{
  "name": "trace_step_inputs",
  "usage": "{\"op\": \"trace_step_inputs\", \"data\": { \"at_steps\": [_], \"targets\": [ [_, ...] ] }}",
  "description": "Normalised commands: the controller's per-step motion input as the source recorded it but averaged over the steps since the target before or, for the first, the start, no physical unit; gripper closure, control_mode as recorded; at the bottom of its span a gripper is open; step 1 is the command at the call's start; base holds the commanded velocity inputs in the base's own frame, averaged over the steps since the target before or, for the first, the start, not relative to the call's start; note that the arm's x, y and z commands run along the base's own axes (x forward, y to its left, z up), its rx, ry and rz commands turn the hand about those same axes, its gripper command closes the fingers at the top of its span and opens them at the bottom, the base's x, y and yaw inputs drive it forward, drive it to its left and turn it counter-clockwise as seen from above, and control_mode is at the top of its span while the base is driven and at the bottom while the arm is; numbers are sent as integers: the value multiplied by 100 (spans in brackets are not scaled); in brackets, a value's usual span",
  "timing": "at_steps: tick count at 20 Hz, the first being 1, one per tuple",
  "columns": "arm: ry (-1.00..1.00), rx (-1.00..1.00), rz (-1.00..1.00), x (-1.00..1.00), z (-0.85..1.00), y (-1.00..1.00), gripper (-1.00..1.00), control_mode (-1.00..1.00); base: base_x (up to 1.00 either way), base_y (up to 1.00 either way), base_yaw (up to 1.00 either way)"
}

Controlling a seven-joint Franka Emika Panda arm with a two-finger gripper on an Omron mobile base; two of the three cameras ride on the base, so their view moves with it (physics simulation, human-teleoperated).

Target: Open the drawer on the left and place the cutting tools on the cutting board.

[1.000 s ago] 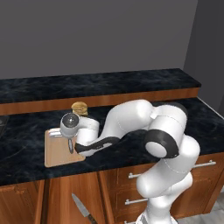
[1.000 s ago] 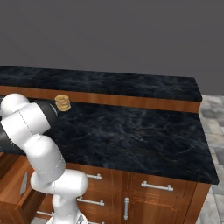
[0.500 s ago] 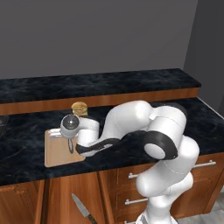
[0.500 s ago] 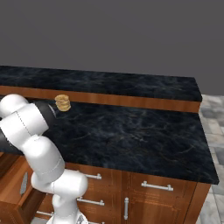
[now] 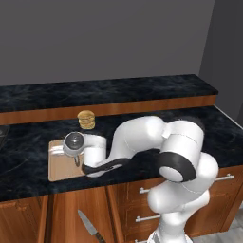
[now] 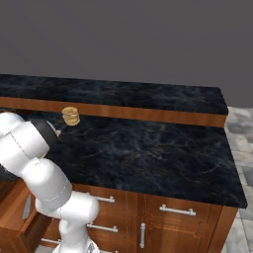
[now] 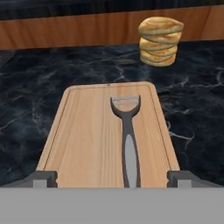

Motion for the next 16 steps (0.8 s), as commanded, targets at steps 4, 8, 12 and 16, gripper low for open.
{"op": "trace_step_inputs", "data": {
  "at_steps": [4, 8, 12, 16],
  "targets": [
    [0, -6, 4, -99, -3, 45, -100, -100, 0, 0, 0],
    [3, -6, 3, -78, -11, 34, -100, -100, 0, 0, 0],
    [12, -4, 5, -51, -14, 13, -100, -100, 0, 0, 0],
    [35, 0, 2, -8, -11, 0, -100, -100, 0, 0, 0]
  ]
}}
